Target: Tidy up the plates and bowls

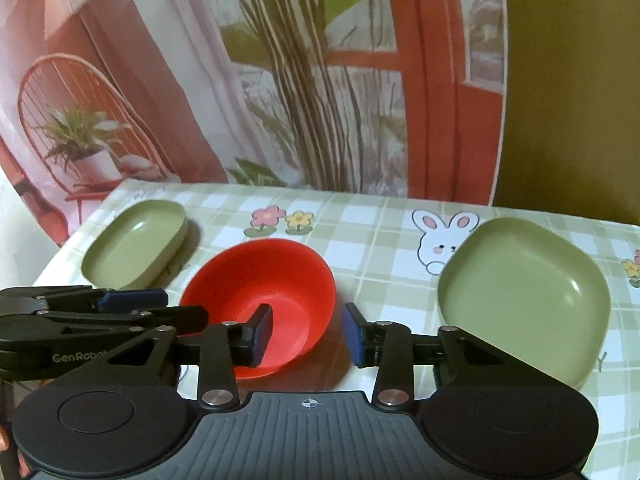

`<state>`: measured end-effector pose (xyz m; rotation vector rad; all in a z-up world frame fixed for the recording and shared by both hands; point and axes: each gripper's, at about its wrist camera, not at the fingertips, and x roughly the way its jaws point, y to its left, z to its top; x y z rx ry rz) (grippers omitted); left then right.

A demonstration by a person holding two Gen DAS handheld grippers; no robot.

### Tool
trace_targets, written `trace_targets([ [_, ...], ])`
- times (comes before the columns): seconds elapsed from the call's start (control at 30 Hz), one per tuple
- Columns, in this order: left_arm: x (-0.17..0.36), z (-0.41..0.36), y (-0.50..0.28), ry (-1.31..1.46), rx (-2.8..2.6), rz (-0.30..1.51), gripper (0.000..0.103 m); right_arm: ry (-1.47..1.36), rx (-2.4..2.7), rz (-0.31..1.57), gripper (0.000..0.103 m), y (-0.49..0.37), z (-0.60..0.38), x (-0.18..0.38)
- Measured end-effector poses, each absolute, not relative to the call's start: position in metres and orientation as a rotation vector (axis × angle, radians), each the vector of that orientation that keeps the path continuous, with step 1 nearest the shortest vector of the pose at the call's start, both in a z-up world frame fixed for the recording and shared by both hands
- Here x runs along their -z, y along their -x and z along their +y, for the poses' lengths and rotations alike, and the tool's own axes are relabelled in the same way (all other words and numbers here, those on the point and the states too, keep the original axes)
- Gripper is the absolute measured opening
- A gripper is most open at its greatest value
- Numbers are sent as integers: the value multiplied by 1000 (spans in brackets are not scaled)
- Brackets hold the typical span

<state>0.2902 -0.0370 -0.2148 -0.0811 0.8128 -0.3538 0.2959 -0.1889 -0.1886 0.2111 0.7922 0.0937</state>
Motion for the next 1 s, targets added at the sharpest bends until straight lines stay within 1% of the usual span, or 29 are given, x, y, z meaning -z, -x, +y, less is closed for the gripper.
trace_targets([
  [0.13,220,-41,-293,57,355,822,41,-211,-87,839,25,-304,-190,198],
  [0.17,221,-42,-294,61,357,826,38,-215,-86,849,21,-305,-190,200],
  [0.2,222,-41,-294,66,359,830,30,-224,-87,860,18,-307,-191,202],
  [0.23,223,-41,-295,77,368,834,25,-232,-89,865,17,-307,-191,203],
  [0.27,223,-40,-295,88,374,836,23,-239,-93,866,14,-308,-191,204],
  [0.3,223,-40,-296,101,378,838,19,-244,-95,864,13,-308,-191,203],
  [0.33,223,-40,-296,112,380,843,17,-246,-96,861,12,-307,-191,203],
  [0.5,217,-41,-293,112,364,855,17,-267,-103,833,11,-299,-192,193],
  [0.63,202,-42,-283,114,366,843,17,-277,-104,807,11,-287,-196,180],
  [0.8,180,-46,-263,111,377,810,17,-286,-103,762,11,-263,-201,160],
  [1.0,165,-56,-235,98,388,781,18,-284,-96,727,11,-228,-209,143],
])
